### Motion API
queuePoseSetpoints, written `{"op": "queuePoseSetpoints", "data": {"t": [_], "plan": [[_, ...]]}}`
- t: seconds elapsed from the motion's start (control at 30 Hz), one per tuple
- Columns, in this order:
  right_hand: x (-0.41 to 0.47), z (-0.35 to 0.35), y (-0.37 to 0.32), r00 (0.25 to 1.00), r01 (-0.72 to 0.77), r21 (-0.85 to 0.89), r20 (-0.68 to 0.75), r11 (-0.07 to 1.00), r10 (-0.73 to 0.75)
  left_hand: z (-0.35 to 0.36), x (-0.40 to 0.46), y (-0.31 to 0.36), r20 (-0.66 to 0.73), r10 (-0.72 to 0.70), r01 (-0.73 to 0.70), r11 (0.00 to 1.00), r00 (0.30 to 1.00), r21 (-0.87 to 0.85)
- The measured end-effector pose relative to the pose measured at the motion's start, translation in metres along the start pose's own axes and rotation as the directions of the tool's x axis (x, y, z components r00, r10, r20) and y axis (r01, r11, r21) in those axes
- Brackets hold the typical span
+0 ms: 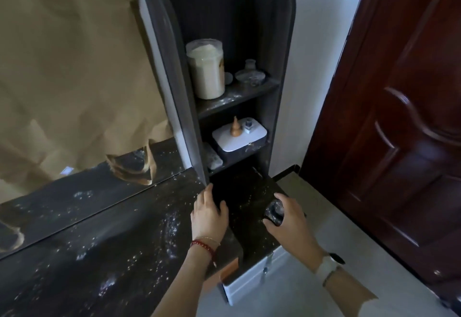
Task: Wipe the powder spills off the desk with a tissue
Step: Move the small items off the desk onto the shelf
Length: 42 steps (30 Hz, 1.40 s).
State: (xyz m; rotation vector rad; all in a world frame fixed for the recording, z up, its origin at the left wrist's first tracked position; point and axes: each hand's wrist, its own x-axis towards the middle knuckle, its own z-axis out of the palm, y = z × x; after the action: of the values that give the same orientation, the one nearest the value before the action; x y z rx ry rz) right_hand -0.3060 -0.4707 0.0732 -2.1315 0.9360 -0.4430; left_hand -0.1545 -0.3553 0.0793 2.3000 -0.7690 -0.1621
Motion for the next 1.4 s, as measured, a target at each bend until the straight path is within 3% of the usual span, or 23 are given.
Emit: {"op": "queuePoseSetpoints", "data": {"t": [0.1,0.23,0.67,0.83,0.97,1.07,1.2,1.4], "plan": [[0.040,-0.011,-0.001,0.998,0.068,-0.015,0.007,0.998,-0.068,-0.002,0.039,0.014,-0.109,-0.096,0.084,0.990,0.989,-0.111],[0.097,-0.006,-0.021,0.985,0.159,-0.033,0.071,0.987,-0.156,-0.002,0.087,0.013,-0.154,-0.139,0.116,0.982,0.978,-0.151],[0.230,0.052,-0.075,0.975,0.220,-0.257,0.086,0.941,-0.204,0.016,0.153,-0.025,-0.257,-0.024,-0.056,0.953,0.966,-0.299],[0.231,0.064,-0.075,0.962,0.237,-0.385,-0.032,0.892,-0.269,0.016,0.151,-0.027,-0.271,0.004,-0.090,0.947,0.963,-0.307],[0.217,0.064,-0.064,0.880,0.355,-0.437,-0.142,0.826,-0.453,0.016,0.151,-0.028,-0.276,0.009,-0.095,0.948,0.961,-0.302],[0.195,0.068,-0.043,0.832,0.461,-0.518,-0.031,0.721,-0.554,0.016,0.151,-0.026,-0.284,0.001,-0.090,0.949,0.959,-0.302],[0.189,0.070,-0.032,0.881,0.448,-0.584,0.159,0.676,-0.446,0.017,0.150,-0.024,-0.278,-0.008,-0.078,0.952,0.960,-0.297],[0.196,0.071,-0.034,0.892,0.452,-0.559,0.276,0.695,-0.358,0.015,0.149,-0.022,-0.260,-0.024,-0.054,0.956,0.965,-0.288]]}}
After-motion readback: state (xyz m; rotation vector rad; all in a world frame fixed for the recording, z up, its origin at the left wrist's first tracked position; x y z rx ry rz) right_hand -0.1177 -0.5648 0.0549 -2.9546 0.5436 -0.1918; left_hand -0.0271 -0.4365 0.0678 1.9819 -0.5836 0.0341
